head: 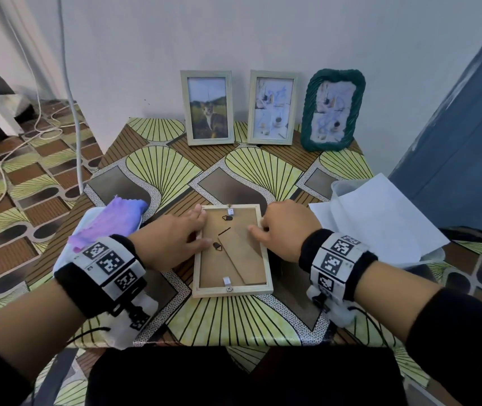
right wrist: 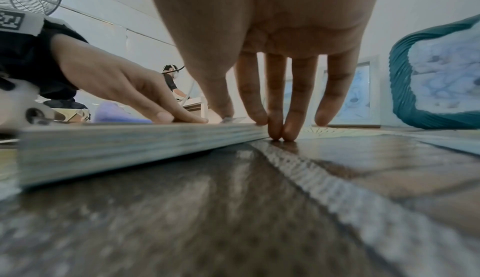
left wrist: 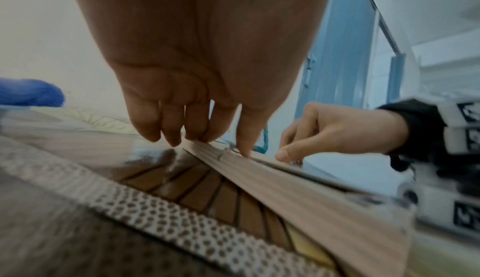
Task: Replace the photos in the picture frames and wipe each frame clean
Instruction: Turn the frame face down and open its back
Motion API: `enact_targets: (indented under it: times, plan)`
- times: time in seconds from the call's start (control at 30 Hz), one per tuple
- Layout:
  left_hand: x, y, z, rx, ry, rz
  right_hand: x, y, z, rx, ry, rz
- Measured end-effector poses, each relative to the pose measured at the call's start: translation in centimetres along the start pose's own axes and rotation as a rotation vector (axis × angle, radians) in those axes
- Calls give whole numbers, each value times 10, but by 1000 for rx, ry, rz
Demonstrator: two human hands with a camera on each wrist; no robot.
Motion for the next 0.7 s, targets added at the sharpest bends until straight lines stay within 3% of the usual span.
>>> enact_targets:
  times: [0.07,0.2,0.3,0.47,0.7]
  plan:
    - [-3,9,-3,28,108,-46,-5,-2,1,-41,4,-53]
    - [-15,36,-33,180,124,-177,-13,0,16,-273,-55,-131]
    - [5,59,-60,266,129,8,3,-2,26,-380,-56,12]
    - [42,87,-69,288,-1,201,31,-5,18,-330,6,250]
    - [48,82,-32,154,-141,200,31,-1,-6,-244,49,262]
Point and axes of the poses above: each hand's wrist, its own y-axis away from the middle knuckle, its own x-axis out of the palm, z = x × y, the point moved 10 cm from there along -y, towards the middle knuckle, and after that the axes turned 13 degrees about x, right-handed, at the moved point
